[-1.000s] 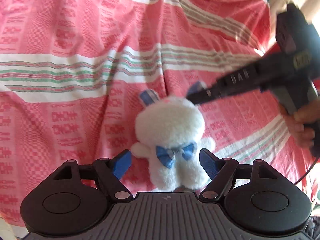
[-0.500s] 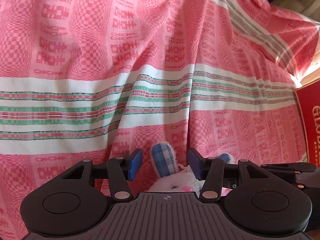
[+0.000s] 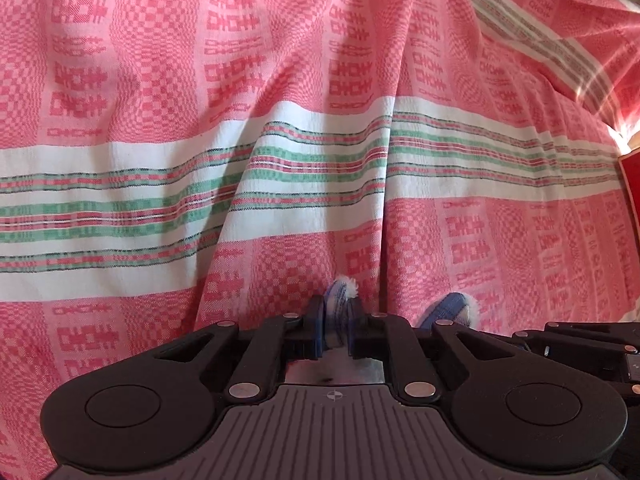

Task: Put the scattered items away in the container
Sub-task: 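Close the left gripper on the bunny's ear while the right gripper holds it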

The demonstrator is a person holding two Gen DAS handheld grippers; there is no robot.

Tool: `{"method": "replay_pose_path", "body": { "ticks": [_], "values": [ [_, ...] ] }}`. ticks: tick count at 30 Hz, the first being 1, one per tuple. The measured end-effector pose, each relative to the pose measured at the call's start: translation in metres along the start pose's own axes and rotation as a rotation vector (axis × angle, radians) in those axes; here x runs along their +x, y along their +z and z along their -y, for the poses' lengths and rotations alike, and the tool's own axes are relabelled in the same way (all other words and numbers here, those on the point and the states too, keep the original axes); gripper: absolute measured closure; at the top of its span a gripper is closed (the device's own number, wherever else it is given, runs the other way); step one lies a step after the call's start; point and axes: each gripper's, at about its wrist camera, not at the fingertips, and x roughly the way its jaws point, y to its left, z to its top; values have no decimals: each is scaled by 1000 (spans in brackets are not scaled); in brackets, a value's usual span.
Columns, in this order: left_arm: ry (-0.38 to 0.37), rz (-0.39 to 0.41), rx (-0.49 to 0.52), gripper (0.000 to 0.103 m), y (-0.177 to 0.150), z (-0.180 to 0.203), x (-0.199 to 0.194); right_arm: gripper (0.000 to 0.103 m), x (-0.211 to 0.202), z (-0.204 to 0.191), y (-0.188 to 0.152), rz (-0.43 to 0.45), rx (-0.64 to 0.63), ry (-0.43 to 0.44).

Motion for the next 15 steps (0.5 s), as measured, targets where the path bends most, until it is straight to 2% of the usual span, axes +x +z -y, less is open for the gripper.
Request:
{"method": "replay_pose_path", "body": {
  "ticks": [5, 6, 7, 10, 13, 15],
  "values": [
    [13, 0, 39, 97, -5, 2, -3, 95, 3, 1, -1, -12, 21, 2],
    [11, -2, 40, 95, -5, 1, -3, 95, 3, 1, -1, -14, 25, 2],
    [5, -7, 47, 87, -6, 0, -3, 95, 3, 0, -1, -16, 27, 2],
    [8, -11, 61, 86, -9, -1, -4, 95, 6, -2, 0, -27, 36, 2],
    [15, -2, 91, 98, -15, 1, -7, 97, 9, -3, -2, -26, 42, -7],
    [16, 9, 109, 99, -21, 2, -11, 97, 6, -6, -4, -18, 26, -9]
  ]
}}
